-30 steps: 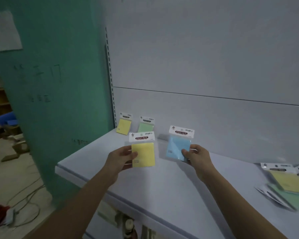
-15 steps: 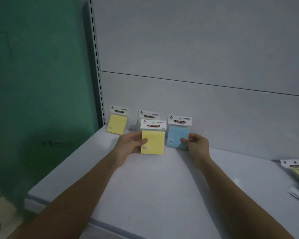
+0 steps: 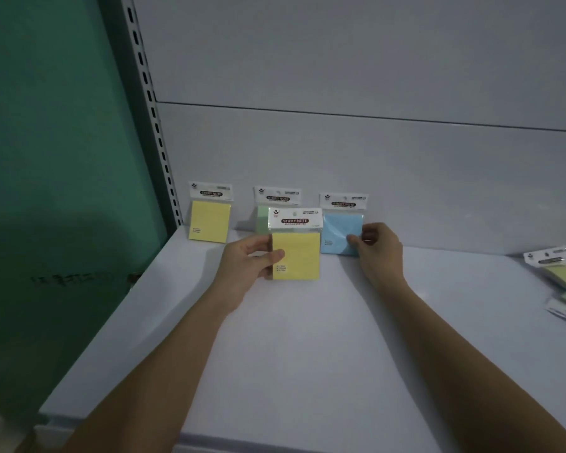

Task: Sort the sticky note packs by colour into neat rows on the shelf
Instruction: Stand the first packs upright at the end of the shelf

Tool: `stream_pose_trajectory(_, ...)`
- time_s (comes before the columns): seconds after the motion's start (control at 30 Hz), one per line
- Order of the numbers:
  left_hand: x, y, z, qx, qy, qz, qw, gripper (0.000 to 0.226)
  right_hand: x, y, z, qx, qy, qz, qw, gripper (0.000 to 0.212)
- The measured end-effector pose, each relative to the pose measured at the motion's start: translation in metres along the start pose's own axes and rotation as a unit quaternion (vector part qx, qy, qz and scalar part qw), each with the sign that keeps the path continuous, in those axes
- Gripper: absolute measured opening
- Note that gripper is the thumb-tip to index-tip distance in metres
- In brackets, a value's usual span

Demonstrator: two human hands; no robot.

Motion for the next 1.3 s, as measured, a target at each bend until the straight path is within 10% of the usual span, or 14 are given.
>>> stream_pose_trajectory(0.5,0.023,0.004,-0.037,0.055,-0.022,-0.031,0.998,0.027,-0.029,0.002,-0.018,0.044,-0.025,-0.054,0.997,0.025)
stream_pose_trajectory(0.83,0.030,-0.030,-0.132,0.127,-0.044,-0.032,0.990,0.029,-0.103,0.108,0.092,-0.311,0.172,-0.278,0.892,0.040)
stream_pose_trajectory(1.3,0.022,-0.068,-0.145,0.153,-0.150,0.054,0.975,0.032,-0.091,0.136,0.133,-0.255,0.239,-0.319,0.881,0.048)
Point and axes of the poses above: each hand's wrist, its own y-axis away from the middle knuckle, its own z-axis out of the palm, x = y × z, the point moved 3 cm from there along -y, towards the middle knuckle, and after that the axes turned 4 degrees about x, right-handed, at the moved point
